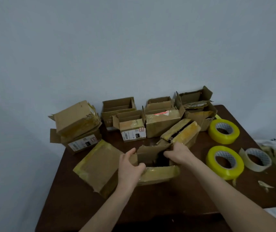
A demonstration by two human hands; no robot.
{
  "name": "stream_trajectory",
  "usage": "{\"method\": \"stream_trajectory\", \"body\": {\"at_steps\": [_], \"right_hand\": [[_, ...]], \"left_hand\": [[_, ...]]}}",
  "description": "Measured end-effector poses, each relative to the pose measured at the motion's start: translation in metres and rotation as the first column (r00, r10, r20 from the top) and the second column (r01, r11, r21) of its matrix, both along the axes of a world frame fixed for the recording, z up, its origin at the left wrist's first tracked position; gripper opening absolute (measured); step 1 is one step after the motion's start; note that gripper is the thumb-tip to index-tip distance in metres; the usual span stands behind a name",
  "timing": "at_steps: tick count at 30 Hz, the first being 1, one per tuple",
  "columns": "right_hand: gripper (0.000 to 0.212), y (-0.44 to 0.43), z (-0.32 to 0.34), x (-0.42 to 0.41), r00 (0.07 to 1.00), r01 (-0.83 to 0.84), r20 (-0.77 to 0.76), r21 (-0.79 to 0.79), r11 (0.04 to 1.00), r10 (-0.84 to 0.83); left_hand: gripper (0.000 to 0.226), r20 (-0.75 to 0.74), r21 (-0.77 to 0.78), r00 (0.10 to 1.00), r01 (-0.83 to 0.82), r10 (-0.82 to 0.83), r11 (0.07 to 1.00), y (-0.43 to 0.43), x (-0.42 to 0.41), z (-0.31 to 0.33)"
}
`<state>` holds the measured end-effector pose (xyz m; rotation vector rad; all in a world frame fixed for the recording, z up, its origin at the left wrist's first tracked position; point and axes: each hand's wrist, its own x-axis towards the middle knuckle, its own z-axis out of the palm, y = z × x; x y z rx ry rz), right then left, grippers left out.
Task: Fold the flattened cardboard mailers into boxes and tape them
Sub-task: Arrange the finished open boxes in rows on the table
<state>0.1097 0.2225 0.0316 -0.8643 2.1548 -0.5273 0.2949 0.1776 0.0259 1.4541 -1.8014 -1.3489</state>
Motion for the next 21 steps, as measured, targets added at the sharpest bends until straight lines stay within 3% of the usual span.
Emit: {"method": "stream_trajectory", "body": {"at_steps": [2, 5, 15, 18, 21], "right_hand": [[0.012, -0.009, -0.001, 0.004, 0.999, -0.035, -0.034, -0.083, 0.996, 0.032], [0.026, -0.031, -0.003, 0.009, 0.992, 0.002, -0.123, -0.165, 0.986, -0.023], [0.032, -0.072, -0.011, -0.025, 0.907, 0.038, -0.406, -0.179, 0.983, -0.109], [0.037, -0.080, -0.010, -0.032, 0.913, 0.003, -0.402, -0.171, 0.985, -0.072], [0.050, -0.095, -0.008, -0.029, 0.956, -0.088, -0.289, -0.101, 0.991, 0.056]], "left_hand": [[0.061, 0.028, -0.053, 0.998, -0.051, 0.052, 0.997, -0.013, 0.004, 0.001], [0.065, 0.084, -0.085, 0.991, -0.095, 0.102, 0.992, -0.036, 0.005, 0.001], [0.087, 0.201, -0.006, 0.977, 0.068, -0.066, 0.998, -0.088, -0.051, 0.003], [0.088, 0.211, 0.009, 0.976, 0.053, -0.054, 0.999, -0.097, -0.061, -0.007], [0.082, 0.214, 0.038, 0.977, -0.016, 0.007, 0.999, -0.107, -0.065, -0.019]]}}
